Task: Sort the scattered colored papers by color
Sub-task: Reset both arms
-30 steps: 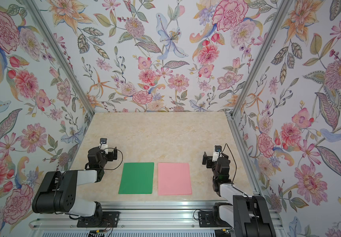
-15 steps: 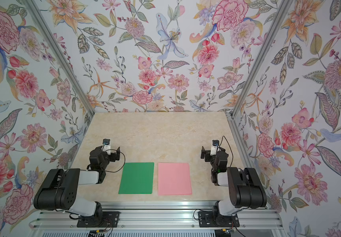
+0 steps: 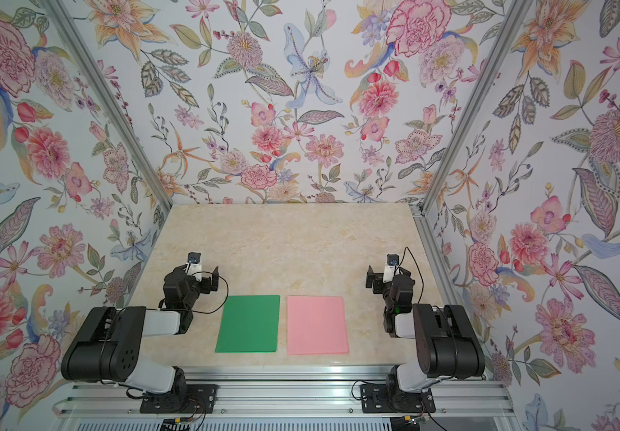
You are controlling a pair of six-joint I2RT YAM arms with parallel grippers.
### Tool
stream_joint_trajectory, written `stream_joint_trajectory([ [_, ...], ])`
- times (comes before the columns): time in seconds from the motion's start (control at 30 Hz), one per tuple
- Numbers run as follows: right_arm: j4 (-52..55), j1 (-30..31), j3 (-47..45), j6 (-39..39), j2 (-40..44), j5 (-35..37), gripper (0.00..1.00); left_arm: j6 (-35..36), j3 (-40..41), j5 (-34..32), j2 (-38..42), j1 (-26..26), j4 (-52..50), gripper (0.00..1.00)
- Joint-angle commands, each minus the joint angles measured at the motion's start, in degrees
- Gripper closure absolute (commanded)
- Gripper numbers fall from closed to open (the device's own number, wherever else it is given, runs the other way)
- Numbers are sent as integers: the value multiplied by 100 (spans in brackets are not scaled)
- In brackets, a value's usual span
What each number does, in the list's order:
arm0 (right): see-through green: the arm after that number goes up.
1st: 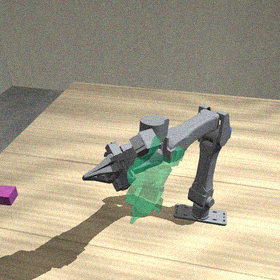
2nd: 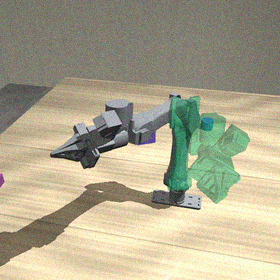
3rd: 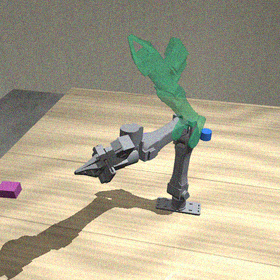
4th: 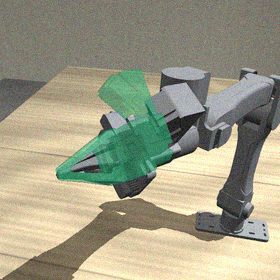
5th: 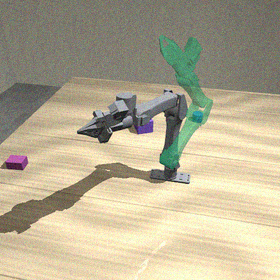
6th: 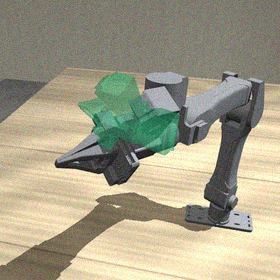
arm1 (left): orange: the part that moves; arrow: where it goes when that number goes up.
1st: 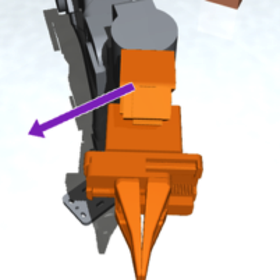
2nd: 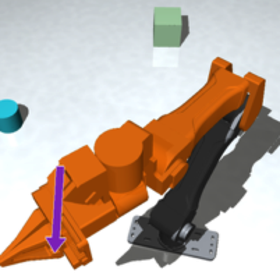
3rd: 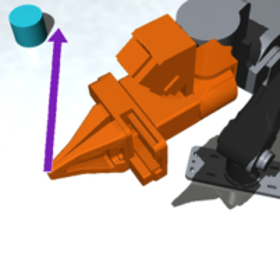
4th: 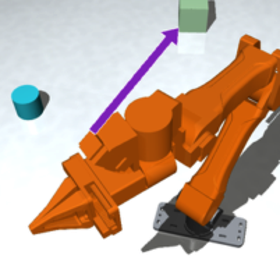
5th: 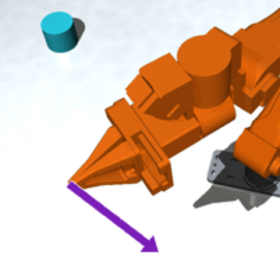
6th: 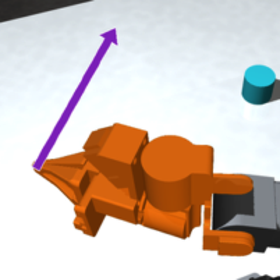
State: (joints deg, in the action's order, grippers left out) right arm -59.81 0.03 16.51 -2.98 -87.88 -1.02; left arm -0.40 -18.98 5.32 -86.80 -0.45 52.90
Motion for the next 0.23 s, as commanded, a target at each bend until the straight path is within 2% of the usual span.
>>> stream_joint_trajectory([
  [0.0, -31, 32, 107, 70, 24, 62, 0, 44, 23, -147, -92, -40, 188, 2],
  [0.2, -31, 32, 107, 70, 18, 58, 0, 3, 36, -260, -66, -34, 185, 2],
])
